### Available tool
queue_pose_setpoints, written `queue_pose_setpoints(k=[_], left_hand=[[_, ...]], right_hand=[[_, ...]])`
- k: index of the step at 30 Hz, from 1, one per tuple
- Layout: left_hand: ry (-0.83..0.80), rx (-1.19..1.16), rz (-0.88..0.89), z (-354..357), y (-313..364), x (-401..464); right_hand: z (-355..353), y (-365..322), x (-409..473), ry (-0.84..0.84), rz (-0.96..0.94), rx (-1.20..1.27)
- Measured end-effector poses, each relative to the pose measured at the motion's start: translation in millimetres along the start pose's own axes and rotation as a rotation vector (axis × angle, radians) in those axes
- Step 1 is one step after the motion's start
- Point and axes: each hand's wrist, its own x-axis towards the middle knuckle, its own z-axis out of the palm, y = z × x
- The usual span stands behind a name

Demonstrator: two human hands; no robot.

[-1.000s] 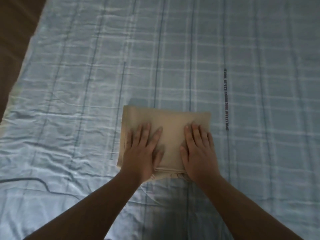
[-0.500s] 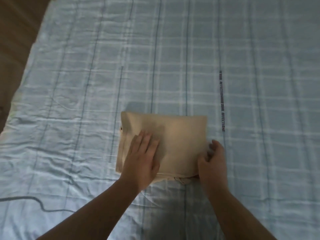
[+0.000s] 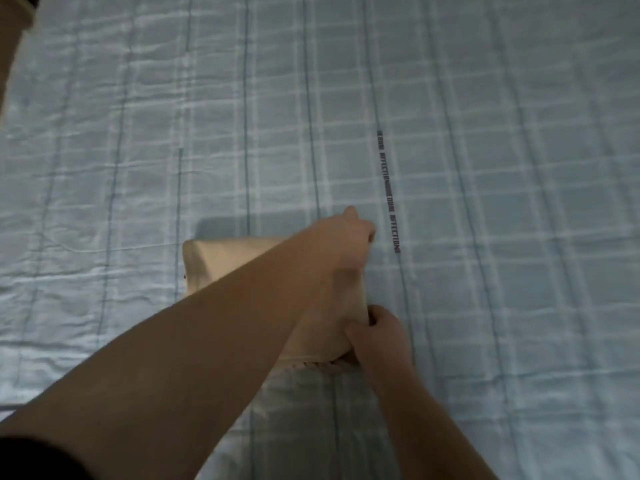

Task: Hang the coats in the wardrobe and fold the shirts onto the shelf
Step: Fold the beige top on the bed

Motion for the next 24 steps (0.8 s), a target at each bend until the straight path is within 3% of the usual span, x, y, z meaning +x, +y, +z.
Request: queue_pose_setpoints(k=[2, 4, 7, 10, 15, 18, 21, 24], left_hand=[[-0.12, 0.043, 0.005, -11.2, -7.1, 12.0], [-0.129, -0.019, 0.056, -19.4, -16.9, 17.1], [0.061, -0.29, 0.135, -30.0, -44.7, -0.5], [0.283, -0.341, 0.142, -21.4, -90.3, -35.3], [0.354, -0.521, 0.045, 17.3, -137.7, -83.9], [0.358, -0.607, 0.124, 17.7, -132.2, -85.6], [0.334, -0.679, 0.107, 8.1, -126.5, -89.1], [0.228, -0.974, 0.051, -3.8, -129.4, -113.7]], right_hand=[[-0.5, 1.0, -3.7, -0.016, -0.024, 0.027], [-0.8, 1.9, -5.8, -0.025, -0.029, 0.022], [-2.0, 2.3, -1.9, 0.017, -0.03, -0.067], [-3.7, -3.6, 2.9, 0.08, -0.018, -0.153], [3.4, -21.7, -4.2, 0.136, 0.08, -0.106], [9.2, -33.6, -20.6, 0.093, 0.094, 0.033], [20.2, -53.9, -50.9, 0.07, -0.012, 0.153], [46.3, -79.6, -83.0, 0.043, -0.131, 0.153]])
